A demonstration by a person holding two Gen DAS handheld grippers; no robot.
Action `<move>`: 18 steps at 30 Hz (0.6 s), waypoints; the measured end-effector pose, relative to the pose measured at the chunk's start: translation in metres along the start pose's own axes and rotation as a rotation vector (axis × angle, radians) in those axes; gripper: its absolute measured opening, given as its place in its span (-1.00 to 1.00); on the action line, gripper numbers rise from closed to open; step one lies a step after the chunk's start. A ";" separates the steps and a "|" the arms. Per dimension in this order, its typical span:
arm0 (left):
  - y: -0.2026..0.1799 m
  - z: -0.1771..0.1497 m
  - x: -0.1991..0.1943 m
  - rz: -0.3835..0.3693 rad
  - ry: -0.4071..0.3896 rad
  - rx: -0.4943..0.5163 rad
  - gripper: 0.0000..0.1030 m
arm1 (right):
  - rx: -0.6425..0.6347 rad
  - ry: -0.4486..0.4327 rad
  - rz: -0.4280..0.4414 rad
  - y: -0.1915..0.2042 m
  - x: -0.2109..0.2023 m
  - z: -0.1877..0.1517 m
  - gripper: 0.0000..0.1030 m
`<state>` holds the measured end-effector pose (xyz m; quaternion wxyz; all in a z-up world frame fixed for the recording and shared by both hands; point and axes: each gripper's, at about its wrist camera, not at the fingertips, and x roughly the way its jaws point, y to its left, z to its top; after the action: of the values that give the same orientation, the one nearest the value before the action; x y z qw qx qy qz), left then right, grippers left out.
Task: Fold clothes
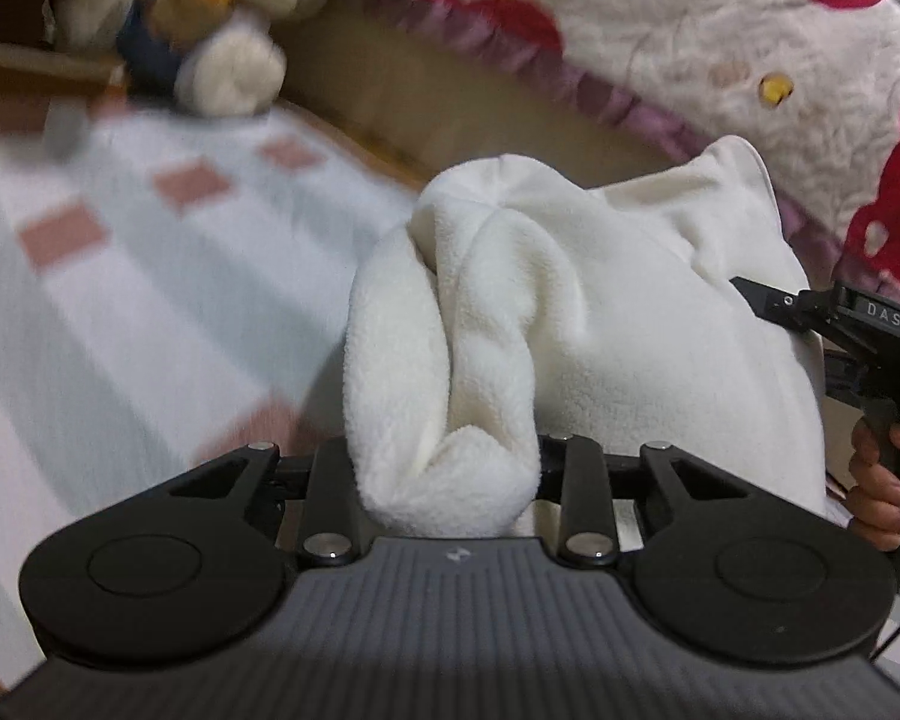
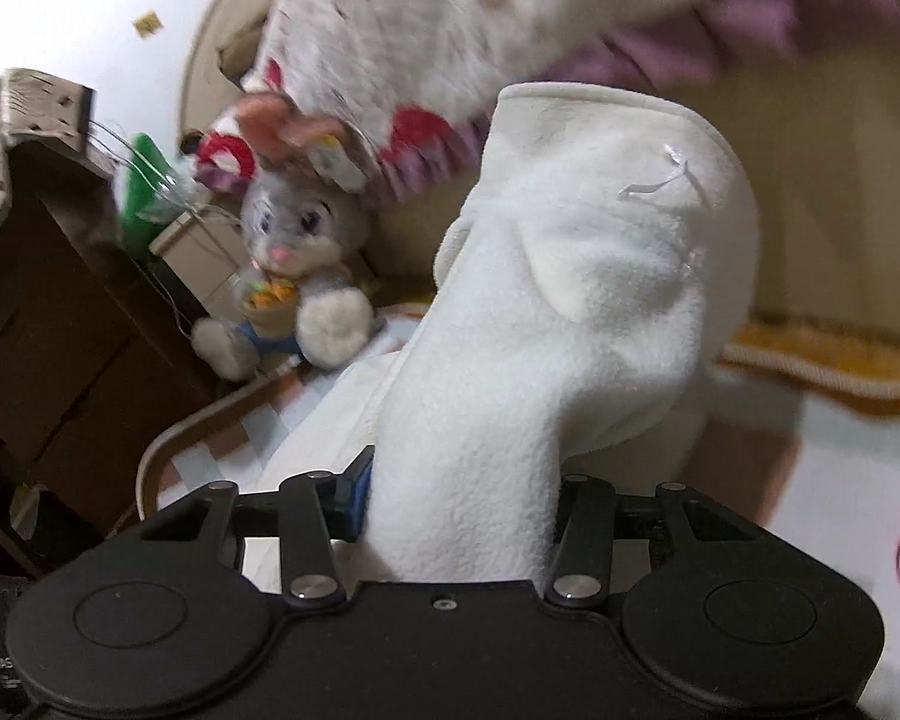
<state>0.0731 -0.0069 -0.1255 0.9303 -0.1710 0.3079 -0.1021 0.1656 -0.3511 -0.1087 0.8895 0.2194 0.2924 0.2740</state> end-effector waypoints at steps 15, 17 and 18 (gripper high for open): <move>0.035 0.064 -0.006 0.152 -0.074 0.133 -0.48 | -0.128 -0.022 0.119 0.043 0.062 0.028 0.00; 0.045 0.077 -0.004 0.168 -0.089 0.108 -0.48 | -0.099 -0.030 0.131 0.044 0.079 0.033 0.00; 0.053 0.085 -0.004 0.175 -0.102 0.081 -0.48 | -0.078 -0.037 0.140 0.044 0.088 0.036 0.00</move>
<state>0.1264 0.0651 -0.0798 0.9564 -0.1104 0.2694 -0.0239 0.2326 -0.2722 -0.0930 0.8812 0.2097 0.2491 0.3428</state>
